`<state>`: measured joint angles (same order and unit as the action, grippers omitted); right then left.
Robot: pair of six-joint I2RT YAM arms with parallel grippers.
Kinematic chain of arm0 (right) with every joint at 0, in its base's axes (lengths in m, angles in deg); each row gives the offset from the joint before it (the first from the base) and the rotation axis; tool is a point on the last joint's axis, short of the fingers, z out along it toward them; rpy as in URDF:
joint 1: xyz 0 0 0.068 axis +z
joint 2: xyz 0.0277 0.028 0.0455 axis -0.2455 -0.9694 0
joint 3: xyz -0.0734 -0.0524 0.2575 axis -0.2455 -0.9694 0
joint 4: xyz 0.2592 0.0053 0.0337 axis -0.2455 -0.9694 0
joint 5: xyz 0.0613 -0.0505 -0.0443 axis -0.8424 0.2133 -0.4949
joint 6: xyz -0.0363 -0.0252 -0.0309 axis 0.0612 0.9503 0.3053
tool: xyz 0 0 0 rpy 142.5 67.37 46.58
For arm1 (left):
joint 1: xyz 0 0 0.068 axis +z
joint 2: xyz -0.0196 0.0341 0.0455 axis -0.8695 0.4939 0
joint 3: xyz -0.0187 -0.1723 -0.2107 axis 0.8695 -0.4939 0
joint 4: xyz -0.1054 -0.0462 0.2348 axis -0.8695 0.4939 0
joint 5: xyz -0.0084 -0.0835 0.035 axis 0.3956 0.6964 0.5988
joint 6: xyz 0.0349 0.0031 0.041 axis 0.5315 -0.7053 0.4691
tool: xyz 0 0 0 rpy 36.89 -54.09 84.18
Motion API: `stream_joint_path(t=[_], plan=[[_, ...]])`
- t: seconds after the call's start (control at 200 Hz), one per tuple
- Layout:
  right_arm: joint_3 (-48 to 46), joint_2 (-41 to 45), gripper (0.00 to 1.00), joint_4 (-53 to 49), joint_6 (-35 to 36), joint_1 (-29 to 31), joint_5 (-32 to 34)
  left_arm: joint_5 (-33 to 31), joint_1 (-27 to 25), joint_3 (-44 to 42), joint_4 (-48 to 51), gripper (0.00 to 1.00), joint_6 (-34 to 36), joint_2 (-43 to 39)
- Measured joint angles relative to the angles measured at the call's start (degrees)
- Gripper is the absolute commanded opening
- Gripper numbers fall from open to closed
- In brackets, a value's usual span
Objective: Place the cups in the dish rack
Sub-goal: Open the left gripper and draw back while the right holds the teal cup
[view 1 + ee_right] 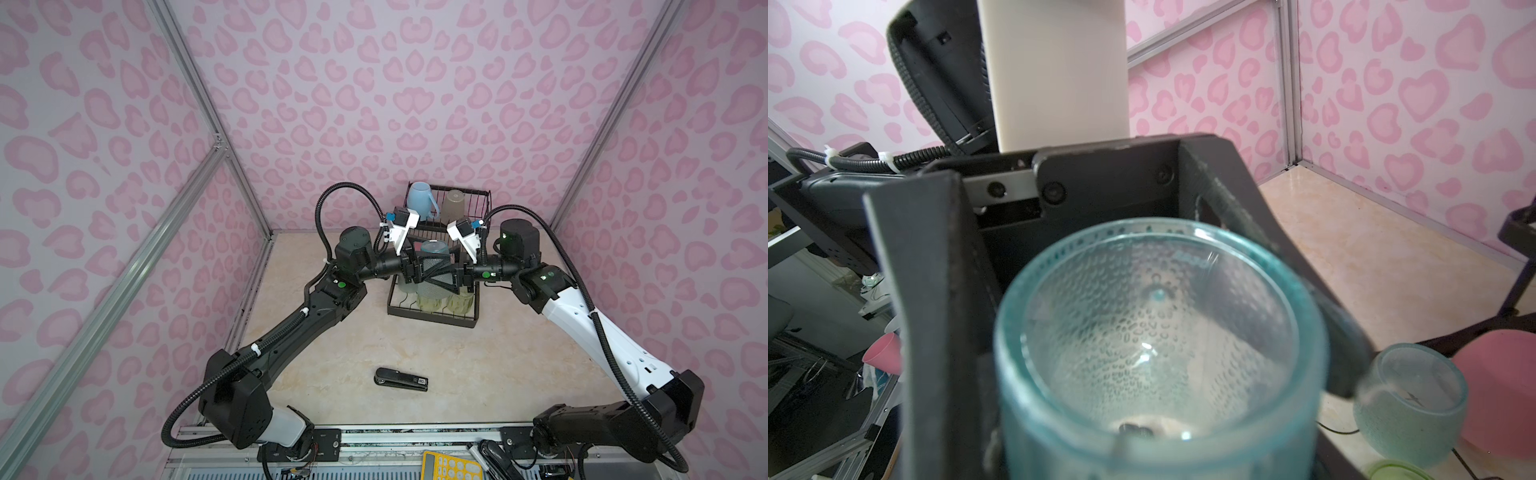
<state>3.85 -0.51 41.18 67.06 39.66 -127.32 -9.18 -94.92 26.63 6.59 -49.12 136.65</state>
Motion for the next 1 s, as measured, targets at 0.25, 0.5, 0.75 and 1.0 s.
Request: stream_joint_path(t=[0.25, 0.5, 0.75, 1.0], plan=[[-0.7, 0.57, 0.42, 1.33, -0.61, -0.09, 1.38, -1.33, 0.02, 0.11, 0.09, 0.72, 0.02, 0.07], [-1.14, 0.74, 0.39, 2.14, -1.07, -0.42, 5.46, -3.91, 0.33, 0.22, 0.55, 0.74, 0.44, 0.31], [-1.42, 0.94, 0.37, 2.45, -1.29, -0.44, 7.32, -4.9, 0.66, 0.22, 1.44, 0.8, 0.46, 0.44], [-2.21, 2.03, 0.36, 2.47, -1.27, -0.46, 11.08, -7.52, 1.77, -0.11, 1.51, 0.88, 0.09, 0.28]])
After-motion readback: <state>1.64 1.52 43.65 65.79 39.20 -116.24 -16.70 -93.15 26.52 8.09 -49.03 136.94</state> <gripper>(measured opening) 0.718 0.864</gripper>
